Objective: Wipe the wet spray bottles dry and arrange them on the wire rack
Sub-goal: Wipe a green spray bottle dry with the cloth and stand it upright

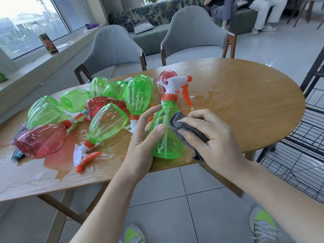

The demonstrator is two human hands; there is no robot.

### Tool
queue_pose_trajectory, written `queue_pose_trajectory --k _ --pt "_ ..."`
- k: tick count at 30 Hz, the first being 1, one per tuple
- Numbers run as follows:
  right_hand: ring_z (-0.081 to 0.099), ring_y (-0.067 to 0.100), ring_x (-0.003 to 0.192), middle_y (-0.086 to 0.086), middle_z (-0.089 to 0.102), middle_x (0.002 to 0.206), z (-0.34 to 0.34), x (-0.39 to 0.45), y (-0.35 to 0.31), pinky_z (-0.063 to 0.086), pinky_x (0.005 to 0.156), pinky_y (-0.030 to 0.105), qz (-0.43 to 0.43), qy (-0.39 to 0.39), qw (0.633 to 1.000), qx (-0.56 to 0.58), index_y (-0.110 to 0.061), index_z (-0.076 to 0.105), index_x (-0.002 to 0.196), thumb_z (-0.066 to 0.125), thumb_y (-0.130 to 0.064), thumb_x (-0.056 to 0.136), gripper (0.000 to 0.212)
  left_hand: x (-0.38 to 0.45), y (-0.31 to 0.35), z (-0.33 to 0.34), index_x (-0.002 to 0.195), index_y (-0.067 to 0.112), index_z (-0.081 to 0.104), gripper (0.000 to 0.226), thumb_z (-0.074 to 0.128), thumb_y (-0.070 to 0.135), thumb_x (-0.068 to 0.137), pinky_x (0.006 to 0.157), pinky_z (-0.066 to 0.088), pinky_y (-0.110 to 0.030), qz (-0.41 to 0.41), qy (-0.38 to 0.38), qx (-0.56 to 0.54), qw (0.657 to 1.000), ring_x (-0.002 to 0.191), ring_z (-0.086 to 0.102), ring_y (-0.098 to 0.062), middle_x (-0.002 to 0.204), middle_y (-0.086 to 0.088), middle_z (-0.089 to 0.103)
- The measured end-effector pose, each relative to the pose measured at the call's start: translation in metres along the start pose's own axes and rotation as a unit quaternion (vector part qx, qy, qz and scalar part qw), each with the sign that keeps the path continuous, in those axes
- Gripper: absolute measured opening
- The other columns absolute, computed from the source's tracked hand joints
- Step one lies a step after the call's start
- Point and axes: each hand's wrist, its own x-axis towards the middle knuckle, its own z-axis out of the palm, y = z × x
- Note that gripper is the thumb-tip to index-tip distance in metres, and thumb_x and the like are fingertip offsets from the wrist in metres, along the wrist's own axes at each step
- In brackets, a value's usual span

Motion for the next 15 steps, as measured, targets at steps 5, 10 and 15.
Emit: queue_pose_trajectory --k 5,10,15 --pt "0.062 0.011 0.097 0.008 0.067 0.105 -0.004 0.011 0.004 0.044 0.089 0.014 0.02 0.019 1.0 -0.004 -0.004 0.076 0.114 0.07 -0.018 0.098 0.023 0.002 -0.001 -0.001 0.145 0.042 0.06 0.055 0.073 0.043 0.091 0.12 0.036 -0.071 -0.006 -0.023 -0.005 1.0 0.15 0.046 -0.038 0.16 -0.007 0.053" --pt "0.063 0.014 0.095 0.009 0.065 0.103 0.0 0.005 -0.001 0.047 0.086 0.018 0.012 -0.008 1.0 0.012 -0.004 0.076 0.113 0.071 -0.015 0.096 0.021 0.001 0.0 -0.001 0.15 0.041 0.055 0.069 0.081 0.057 0.088 0.122 0.025 -0.076 -0.009 -0.001 -0.024 1.0 0.157 0.03 -0.048 0.164 -0.016 0.046" --pt "0.058 0.018 0.091 0.015 0.062 0.102 0.003 -0.017 -0.006 0.044 0.084 0.017 -0.092 -0.1 0.991 -0.003 -0.004 0.078 0.11 0.065 -0.017 0.099 0.021 0.002 -0.003 -0.004 0.15 0.044 0.054 0.073 0.077 0.069 0.086 0.121 0.019 -0.081 -0.011 0.012 -0.018 1.0 0.156 0.026 -0.054 0.162 -0.021 0.045"
